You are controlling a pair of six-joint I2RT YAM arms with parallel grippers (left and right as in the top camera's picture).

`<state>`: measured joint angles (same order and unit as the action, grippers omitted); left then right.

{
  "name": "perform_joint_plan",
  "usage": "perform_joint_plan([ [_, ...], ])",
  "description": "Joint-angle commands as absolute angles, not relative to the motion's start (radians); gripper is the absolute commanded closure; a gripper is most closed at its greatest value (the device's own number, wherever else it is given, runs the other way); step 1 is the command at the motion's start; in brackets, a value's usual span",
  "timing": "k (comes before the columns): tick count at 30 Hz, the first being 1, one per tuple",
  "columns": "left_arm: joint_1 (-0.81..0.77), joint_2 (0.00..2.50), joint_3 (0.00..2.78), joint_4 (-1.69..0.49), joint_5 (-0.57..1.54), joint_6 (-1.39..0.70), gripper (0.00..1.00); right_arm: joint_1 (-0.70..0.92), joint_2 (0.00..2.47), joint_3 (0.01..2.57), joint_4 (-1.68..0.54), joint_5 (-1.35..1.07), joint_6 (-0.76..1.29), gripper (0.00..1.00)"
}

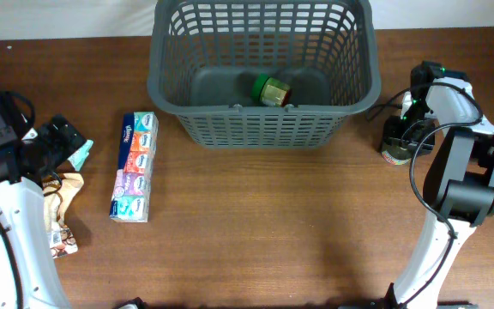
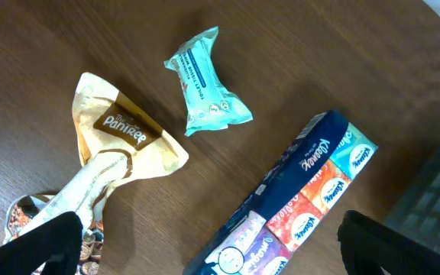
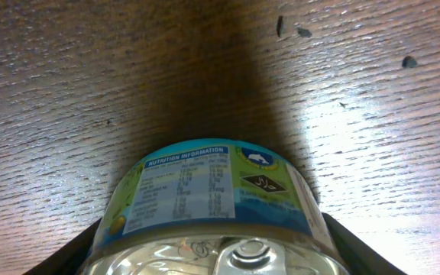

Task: Pack container
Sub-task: 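Lift the tuna can with the right gripper and carry it over the basket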

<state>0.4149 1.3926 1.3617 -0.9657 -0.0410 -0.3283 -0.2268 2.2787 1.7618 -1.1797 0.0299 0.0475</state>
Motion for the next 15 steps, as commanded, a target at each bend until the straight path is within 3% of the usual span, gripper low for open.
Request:
perform_joint_plan([
  [1,0.42,1.393,1.375,-0.966,-0.049,-0.32,0.01,-0.23,2.296,1.764,-1.18,0.057,0.063,0.96],
  [15,0.42,1.393,1.375,-0.966,-0.049,-0.32,0.0,-0.231,2.295,2.002,-1.318,0.065,0.087,0.96],
])
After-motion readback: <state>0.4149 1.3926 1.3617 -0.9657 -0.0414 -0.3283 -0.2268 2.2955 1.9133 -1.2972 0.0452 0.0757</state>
